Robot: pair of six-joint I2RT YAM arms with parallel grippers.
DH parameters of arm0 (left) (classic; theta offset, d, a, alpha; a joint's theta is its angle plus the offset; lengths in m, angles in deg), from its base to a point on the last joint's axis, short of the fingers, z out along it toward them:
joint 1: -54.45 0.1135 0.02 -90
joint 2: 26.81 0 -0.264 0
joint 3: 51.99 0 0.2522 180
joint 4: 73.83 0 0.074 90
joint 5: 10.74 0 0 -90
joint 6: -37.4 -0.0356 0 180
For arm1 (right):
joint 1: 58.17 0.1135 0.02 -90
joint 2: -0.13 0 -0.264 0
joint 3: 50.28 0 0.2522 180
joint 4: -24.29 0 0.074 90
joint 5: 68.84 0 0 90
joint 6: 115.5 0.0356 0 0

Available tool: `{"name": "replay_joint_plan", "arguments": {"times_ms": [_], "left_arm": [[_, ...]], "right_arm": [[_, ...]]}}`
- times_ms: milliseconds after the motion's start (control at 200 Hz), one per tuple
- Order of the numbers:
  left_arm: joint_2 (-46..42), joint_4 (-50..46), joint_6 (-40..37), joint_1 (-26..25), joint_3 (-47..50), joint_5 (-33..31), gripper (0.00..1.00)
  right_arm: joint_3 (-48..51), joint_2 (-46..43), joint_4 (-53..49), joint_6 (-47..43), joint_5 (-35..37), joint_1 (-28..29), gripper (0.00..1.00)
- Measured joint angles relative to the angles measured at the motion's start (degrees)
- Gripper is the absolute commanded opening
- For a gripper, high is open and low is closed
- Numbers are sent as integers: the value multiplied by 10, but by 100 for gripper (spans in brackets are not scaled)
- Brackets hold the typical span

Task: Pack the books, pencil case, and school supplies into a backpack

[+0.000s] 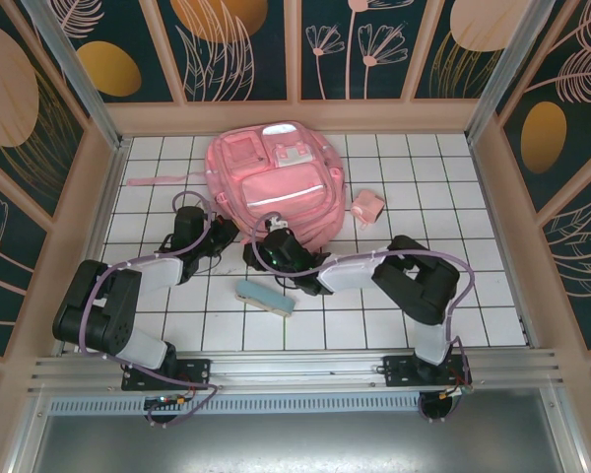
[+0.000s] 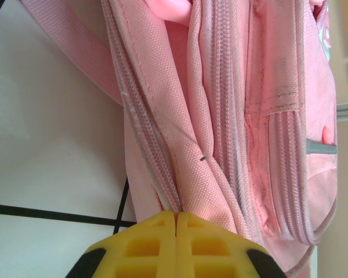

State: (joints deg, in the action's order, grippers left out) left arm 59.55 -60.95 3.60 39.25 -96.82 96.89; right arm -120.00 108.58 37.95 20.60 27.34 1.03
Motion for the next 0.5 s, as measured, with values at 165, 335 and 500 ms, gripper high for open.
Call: {"name": "replay_joint_plan", "arguments": {"times_ms": [165, 335, 500], "left_arm": [[-3, 2, 0, 1, 3, 3, 0], [-3, 2, 1, 1, 5, 6, 0], [-4, 3, 4, 1, 5, 6, 0]], "right_arm": [[-1, 18, 28, 49, 1, -3, 37], [-5, 37, 61, 84, -1, -9, 37], [-13, 51, 82, 106, -4, -12, 32]]}}
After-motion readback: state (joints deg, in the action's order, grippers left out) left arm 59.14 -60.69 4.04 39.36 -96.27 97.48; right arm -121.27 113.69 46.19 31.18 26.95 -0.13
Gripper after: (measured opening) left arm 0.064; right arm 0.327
